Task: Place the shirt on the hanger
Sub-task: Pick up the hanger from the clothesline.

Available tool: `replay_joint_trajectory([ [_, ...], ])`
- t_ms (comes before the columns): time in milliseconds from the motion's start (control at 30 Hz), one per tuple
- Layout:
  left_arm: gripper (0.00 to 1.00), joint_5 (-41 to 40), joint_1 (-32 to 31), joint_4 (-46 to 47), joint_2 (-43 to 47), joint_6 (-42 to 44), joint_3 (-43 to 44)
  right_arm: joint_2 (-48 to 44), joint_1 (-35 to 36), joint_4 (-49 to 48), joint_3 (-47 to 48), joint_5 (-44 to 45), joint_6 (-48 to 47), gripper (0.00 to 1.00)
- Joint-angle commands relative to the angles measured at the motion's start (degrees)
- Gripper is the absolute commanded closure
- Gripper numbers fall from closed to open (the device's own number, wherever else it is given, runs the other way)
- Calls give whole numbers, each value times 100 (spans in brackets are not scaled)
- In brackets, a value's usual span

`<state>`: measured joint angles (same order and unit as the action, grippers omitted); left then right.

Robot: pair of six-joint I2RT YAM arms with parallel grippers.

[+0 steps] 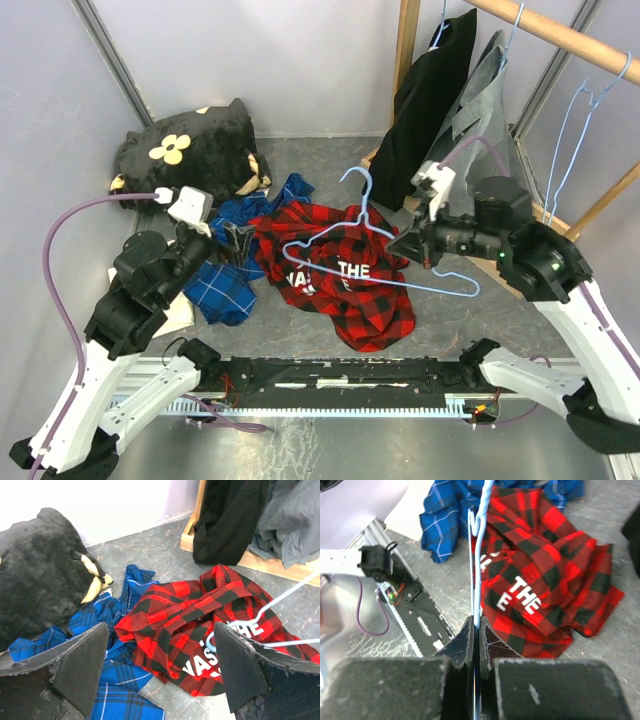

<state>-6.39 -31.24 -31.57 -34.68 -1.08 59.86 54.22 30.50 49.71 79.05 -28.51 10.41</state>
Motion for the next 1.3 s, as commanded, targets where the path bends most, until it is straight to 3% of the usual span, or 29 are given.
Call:
replay_joint_trajectory([
  [0,9,681,10,-48,-148,394,227,363,943,-608,-45,1069,-180,100],
  [200,8,1619,-14,1,-180,598,77,609,1088,-1048,-93,818,-259,100],
  [400,9,2960,-23,28,-589,698,175,663,1085,-908,21,-198,-365,100],
  [533,14,3734,-22,101,-890,736,154,612,1084,-833,18,-683,-477,100],
  [867,35,4348,-47,209,-1350,658,175,523,1085,-943,58,-1083,-487,100],
  [967,49,4400,-76,213,-1350,649,147,537,1085,-923,142,-1164,-484,100],
  [1167,89,4384,-85,286,-1241,577,80,530,1088,-853,242,-856,-505,100],
  [1267,97,4354,-84,297,-1214,565,72,577,1082,-791,292,-682,-543,97],
])
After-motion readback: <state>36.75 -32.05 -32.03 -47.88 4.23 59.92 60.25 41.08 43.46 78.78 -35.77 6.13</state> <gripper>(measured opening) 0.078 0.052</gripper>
